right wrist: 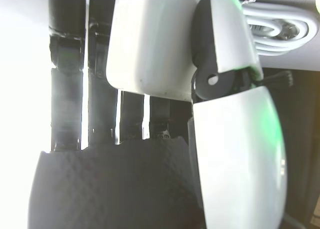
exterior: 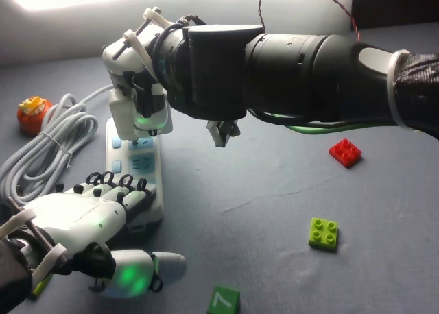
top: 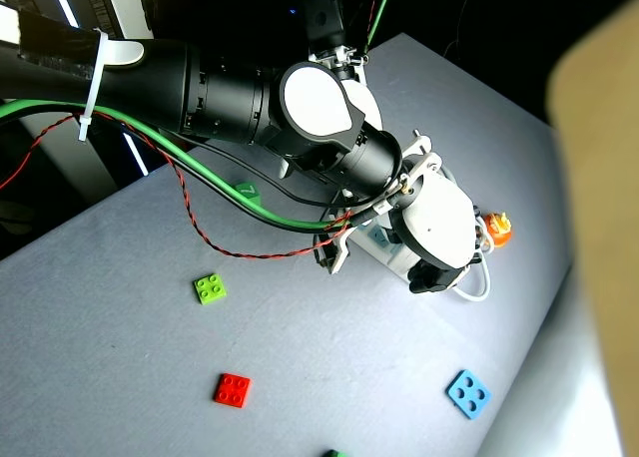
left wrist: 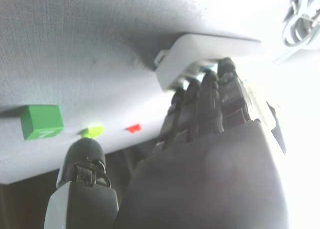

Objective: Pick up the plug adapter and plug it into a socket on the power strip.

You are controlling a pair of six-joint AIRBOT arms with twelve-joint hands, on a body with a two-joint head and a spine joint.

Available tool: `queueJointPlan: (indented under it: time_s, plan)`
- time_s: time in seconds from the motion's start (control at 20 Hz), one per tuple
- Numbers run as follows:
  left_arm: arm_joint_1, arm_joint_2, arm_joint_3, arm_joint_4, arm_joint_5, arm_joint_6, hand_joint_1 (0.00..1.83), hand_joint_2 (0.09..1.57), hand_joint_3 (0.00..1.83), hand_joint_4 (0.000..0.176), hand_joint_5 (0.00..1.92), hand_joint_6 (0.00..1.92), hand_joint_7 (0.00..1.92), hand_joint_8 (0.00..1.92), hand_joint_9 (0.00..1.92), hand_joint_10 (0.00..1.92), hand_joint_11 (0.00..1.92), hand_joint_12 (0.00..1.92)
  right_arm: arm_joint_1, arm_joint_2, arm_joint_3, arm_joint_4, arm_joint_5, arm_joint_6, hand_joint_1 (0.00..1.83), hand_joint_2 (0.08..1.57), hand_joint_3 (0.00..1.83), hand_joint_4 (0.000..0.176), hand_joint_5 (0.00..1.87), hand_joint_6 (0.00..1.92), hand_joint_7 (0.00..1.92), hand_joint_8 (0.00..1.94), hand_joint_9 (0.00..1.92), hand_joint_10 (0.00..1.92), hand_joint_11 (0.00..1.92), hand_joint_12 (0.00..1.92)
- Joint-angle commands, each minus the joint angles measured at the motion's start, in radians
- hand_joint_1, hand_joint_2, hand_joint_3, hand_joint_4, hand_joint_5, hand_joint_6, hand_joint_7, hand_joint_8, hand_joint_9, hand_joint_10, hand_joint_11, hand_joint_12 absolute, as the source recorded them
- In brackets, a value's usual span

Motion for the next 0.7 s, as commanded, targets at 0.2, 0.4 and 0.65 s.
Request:
queueJointPlan:
  time_s: [0.2,0.4,0.65]
  plan:
    - [-0.004,-0.013,0.004,0.003,0.03,-0.007,0.0,1.16,0.0,0.0,0.01,0.01,0.04,0.01,0.03,0.01,0.02,0.01,0.006,-0.013,0.005,-0.042,0.013,0.001,1.25,1.06,0.0,0.0,1.01,0.91,1.23,0.59,1.29,0.01,0.99,0.68]
    - [-0.004,-0.014,0.005,0.003,0.032,-0.007,0.0,1.16,0.0,0.0,0.0,0.0,0.02,0.0,0.01,0.0,0.01,0.01,0.01,-0.022,0.006,-0.041,-0.028,0.031,1.25,1.07,0.0,0.0,0.99,0.94,1.21,0.63,1.27,0.0,0.97,0.69]
    - [-0.003,-0.014,0.007,0.003,0.035,-0.01,0.0,1.16,0.0,0.0,0.01,0.0,0.03,0.0,0.03,0.0,0.01,0.0,0.007,-0.039,0.007,-0.041,-0.054,0.042,1.25,1.07,0.0,0.0,0.98,0.96,1.21,0.62,1.28,0.0,0.97,0.68]
